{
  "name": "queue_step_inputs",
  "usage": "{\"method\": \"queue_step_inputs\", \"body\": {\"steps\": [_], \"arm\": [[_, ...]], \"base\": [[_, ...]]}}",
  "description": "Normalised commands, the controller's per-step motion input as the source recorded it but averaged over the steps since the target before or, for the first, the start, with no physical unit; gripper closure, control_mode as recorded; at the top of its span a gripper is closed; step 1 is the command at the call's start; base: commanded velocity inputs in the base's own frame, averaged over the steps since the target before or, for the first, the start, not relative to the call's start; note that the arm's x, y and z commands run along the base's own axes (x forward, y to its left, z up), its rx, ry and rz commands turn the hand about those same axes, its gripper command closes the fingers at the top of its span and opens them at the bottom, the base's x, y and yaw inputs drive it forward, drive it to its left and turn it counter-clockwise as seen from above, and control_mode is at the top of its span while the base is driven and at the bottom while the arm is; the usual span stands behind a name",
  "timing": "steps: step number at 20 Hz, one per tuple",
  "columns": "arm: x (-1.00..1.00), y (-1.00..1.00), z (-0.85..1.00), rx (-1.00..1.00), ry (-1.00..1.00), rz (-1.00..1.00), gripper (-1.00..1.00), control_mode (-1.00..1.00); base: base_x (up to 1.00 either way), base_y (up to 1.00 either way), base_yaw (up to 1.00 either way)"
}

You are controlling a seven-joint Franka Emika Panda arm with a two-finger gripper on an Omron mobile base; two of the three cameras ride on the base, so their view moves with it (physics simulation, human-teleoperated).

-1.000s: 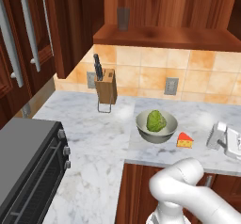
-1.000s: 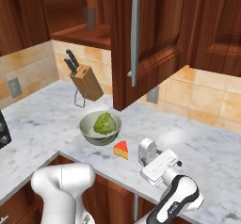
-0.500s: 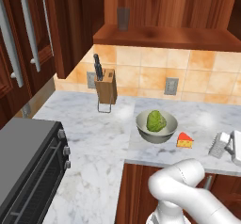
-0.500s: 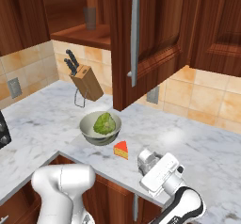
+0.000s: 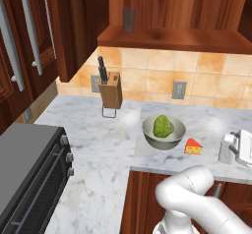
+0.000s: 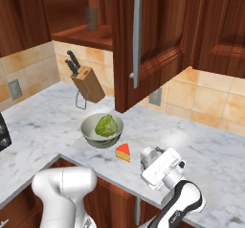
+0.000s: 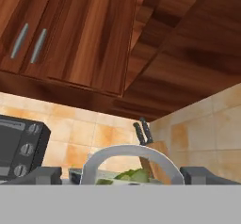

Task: Pick the cheese from the fridge and the cheese grater from the cabinet and place them next to the salad bowl.

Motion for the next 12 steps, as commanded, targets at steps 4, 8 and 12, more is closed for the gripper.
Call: {"method": "queue_step_inputs", "body": {"steps": [4, 8, 12], "arm": [[0.01, -0.41, 0.51, 0.07, -0.01, -0.01, -1.0, -1.0], [-0.29, -0.31, 0.34, 0.08, -0.07, 0.0, -1.0, -1.0], [-0.29, -0.16, 0.35, 0.06, -0.08, 0.0, -1.0, -1.0]], "base": [[0.0, 0.0, 0.0], [0.0, 0.0, 0.0], [0.0, 0.0, 0.0]]}}
